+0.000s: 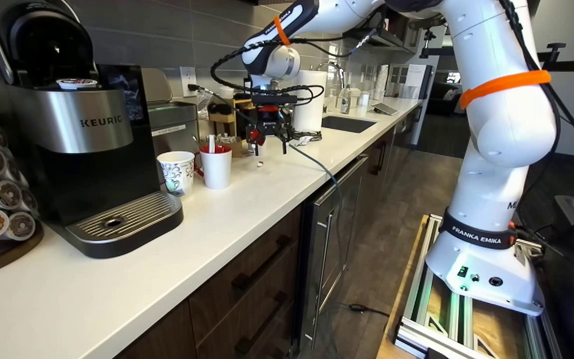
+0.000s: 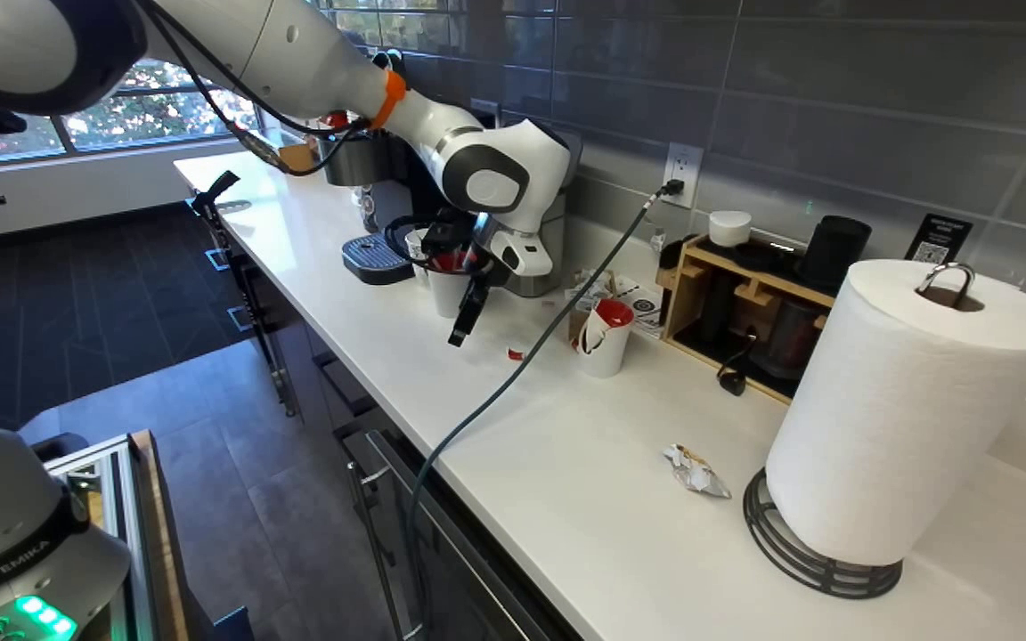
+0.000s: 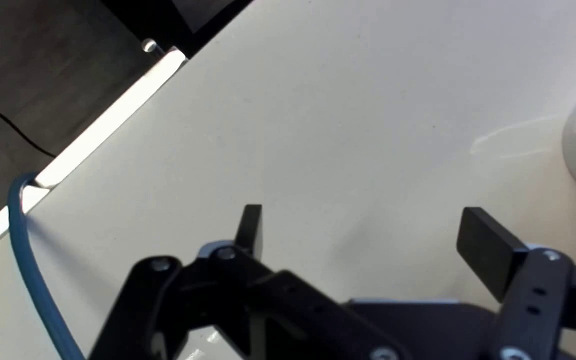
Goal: Move the cup and mug to the left and put the broken piece inside the broken mug
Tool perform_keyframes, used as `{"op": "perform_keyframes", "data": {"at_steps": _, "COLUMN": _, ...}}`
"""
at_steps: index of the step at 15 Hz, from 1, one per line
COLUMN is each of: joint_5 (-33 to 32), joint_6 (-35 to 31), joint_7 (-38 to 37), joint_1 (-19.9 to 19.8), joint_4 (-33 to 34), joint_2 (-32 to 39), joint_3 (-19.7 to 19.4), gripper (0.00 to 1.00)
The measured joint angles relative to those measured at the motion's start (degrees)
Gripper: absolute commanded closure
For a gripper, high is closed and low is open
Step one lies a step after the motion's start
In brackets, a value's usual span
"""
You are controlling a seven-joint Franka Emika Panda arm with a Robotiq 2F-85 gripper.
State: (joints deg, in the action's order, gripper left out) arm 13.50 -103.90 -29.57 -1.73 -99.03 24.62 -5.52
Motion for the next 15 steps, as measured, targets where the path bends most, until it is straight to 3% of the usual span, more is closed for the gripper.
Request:
{"op": "perform_keyframes", "data": {"at_steps": 3, "joint_5": -0.3, "joint_6": -4.36, "joint_7": -3.72, "joint_1": 0.79, "joint_4": -1.63, "joint_2": -0.64, "joint_3": -0.12, "gripper": 0.0}}
{"op": "perform_keyframes", "data": {"at_steps": 11, "joint_5": -0.15, "joint_6": -5.32, "joint_7": -4.87, "joint_1": 1.27, "joint_4": -2.15, "joint_2": -1.04, "joint_3": -0.27, "gripper": 0.0}}
{"op": "perform_keyframes", "data": {"at_steps": 15, "joint_5": 0.54, "joint_6": -13.61, "joint_7": -4.04, "joint_1": 1.27, "joint_4": -3.28, "joint_2": -1.06, "joint_3": 0.2, "gripper": 0.0}}
